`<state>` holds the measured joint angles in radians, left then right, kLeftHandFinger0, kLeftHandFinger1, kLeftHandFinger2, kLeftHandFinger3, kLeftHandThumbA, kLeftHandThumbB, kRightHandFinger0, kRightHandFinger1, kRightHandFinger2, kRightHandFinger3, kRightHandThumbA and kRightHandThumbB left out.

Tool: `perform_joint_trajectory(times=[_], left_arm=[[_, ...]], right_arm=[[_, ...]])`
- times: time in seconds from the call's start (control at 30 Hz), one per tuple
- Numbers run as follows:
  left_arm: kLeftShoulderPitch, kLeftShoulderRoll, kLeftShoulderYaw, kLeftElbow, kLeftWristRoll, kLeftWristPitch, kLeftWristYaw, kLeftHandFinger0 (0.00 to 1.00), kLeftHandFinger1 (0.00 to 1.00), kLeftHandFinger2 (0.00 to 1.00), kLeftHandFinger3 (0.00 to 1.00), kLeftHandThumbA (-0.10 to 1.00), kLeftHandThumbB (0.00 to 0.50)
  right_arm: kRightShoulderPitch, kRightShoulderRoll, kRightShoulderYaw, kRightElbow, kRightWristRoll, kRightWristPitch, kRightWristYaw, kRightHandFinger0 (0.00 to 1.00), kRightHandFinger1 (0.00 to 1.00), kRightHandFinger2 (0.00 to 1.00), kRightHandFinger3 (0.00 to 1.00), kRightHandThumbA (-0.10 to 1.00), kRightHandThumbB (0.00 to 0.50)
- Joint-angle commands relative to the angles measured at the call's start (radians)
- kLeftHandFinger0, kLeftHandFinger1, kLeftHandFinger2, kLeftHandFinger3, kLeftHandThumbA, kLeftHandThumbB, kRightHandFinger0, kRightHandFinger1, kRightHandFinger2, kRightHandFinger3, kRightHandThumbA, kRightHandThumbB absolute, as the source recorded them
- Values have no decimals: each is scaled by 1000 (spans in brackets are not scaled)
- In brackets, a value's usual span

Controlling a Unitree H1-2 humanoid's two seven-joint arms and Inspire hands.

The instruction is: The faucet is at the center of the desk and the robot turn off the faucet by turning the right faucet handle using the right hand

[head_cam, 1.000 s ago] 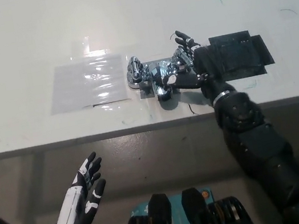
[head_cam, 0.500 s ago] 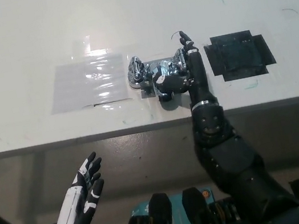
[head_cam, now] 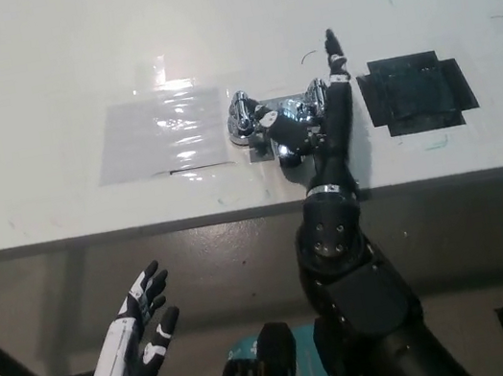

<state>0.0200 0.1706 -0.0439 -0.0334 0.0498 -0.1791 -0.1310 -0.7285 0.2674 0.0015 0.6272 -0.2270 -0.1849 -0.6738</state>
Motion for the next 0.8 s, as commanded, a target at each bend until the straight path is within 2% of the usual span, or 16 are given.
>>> perform_joint_trajectory(times=[0.0,0.17,0.33,0.37,0.47,0.5,0.63,0.67,0.77], left_arm=[[-2,24,17,-47,9,-19,6,1000,1000,1000,1000,812,264],[2,23,17,-51,3,-12,2,1000,1000,1000,1000,793,256],[5,30,21,-49,5,-14,3,1000,1000,1000,1000,809,260],[3,30,22,-49,5,-11,3,1000,1000,1000,1000,823,265],[-3,29,23,-51,1,-7,2,1000,1000,1000,1000,830,267],[-3,30,23,-51,1,-8,2,1000,1000,1000,1000,843,267],[-6,35,23,-56,-9,-16,-6,1000,1000,1000,1000,854,265],[-9,36,23,-55,-15,-21,-8,1000,1000,1000,1000,864,258],[-9,37,24,-53,-29,-29,-14,1000,1000,1000,1000,872,256]], right_arm=[[20,11,35,-392,-124,-64,-24,1000,1000,1000,1000,1000,256],[65,-1,34,-554,-137,-2,15,1000,1000,1000,1000,1000,256],[93,-15,47,-676,-195,-48,19,1000,1000,1000,1000,1000,259],[96,-15,49,-696,-193,-47,28,1000,1000,1000,1000,1000,312],[143,-26,99,-866,-182,-102,98,1000,1000,1000,1000,1000,243],[157,-32,110,-894,-188,-112,109,1000,1000,1000,1000,1000,241],[273,-125,185,-1048,-191,-141,219,1000,1000,1000,1000,1000,256],[341,-179,225,-1086,-157,-148,275,1000,1000,1000,1000,1000,257],[435,-249,278,-1125,-133,-118,336,1000,1000,1000,1000,1000,238]])
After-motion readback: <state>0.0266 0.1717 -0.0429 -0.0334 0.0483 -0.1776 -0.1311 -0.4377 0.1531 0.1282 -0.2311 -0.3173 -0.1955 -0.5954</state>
